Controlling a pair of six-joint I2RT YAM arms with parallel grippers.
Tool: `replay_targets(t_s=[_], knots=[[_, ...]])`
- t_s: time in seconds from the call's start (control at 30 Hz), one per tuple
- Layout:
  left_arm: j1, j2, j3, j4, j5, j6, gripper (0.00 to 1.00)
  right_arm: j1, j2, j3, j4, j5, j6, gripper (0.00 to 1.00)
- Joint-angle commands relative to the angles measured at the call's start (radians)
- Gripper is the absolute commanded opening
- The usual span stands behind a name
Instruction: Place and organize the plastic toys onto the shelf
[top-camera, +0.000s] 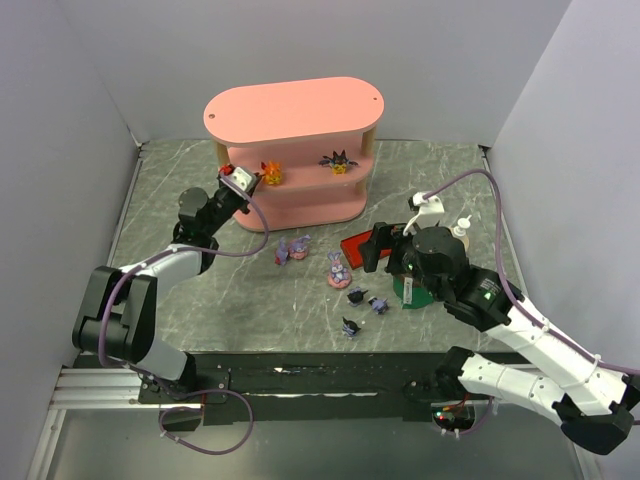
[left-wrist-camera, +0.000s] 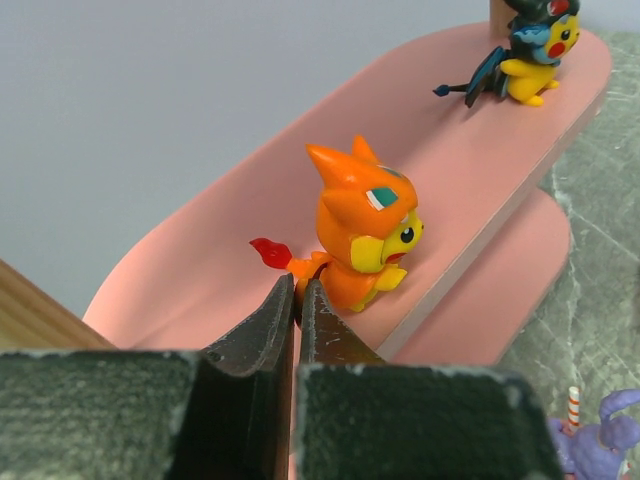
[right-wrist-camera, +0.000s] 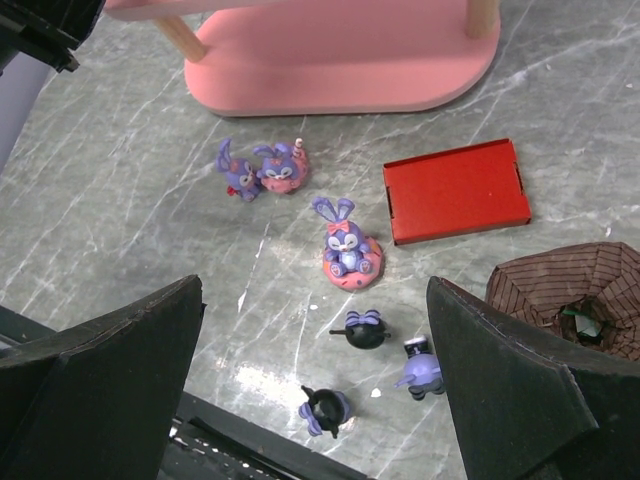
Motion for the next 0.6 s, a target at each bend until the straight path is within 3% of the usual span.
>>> replay_targets(t_s=[0.0, 0.57], knots=[[0.018, -0.011, -0.006, 0.080, 0.008, 0.011, 0.06, -0.014, -0.001, 0.019, 0.027, -0.008, 0.000, 0.99], [0.080, 0.003, 0.003, 0.059, 0.080, -0.031, 0.11, -0.031, 0.003, 0.000, 0.038, -0.033, 0.005, 0.99]])
